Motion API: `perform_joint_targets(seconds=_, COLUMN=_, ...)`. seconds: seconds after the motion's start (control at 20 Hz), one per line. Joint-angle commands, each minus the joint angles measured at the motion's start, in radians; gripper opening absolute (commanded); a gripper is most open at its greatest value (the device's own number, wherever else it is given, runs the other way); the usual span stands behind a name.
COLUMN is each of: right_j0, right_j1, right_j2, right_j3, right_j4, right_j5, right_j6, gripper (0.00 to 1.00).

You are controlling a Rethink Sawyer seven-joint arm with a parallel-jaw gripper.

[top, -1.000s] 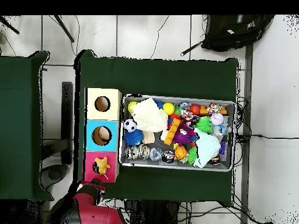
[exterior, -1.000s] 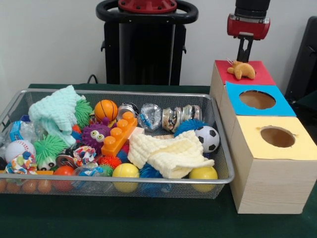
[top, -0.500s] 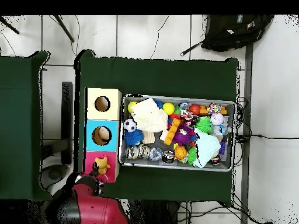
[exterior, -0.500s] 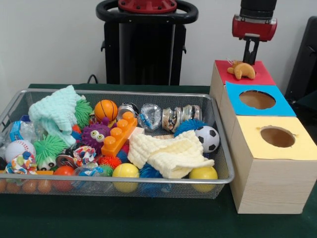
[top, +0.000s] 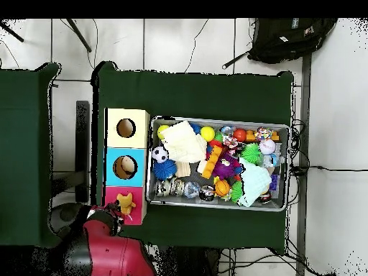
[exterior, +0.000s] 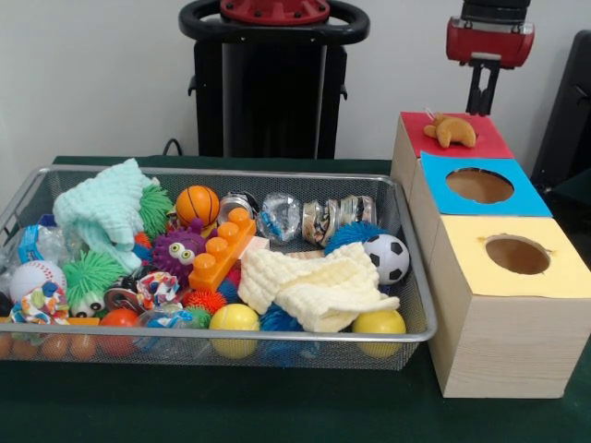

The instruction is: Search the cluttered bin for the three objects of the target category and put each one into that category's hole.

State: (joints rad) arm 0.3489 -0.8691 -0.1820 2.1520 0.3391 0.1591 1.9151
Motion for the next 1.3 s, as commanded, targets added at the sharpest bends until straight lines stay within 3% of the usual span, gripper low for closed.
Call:
perform_joint_targets(seconds=0.05, right_j0=0.015, right_j1=-0.027, right_j2=-0.036, right_j3=-0.123, right_j4=-0.008, right_j5=0.157, right_j6=0.159, gripper=0.00)
perform_joint_targets(seconds=0.85, right_j0=-0.016, right_j1=-0.040, right_j2=-0.017, right_j3=-0.086, right_j4=-0.032, right_j5=0.130, right_j6=0.134, gripper=0.00)
perform_joint_targets(seconds=1.3, right_j0=-0.115, right_j1=-0.008, right_j2=0.047, right_j3=-0.057, right_j4=-0.068, right_j5=0.033, right_j6=0.083, gripper=0.00)
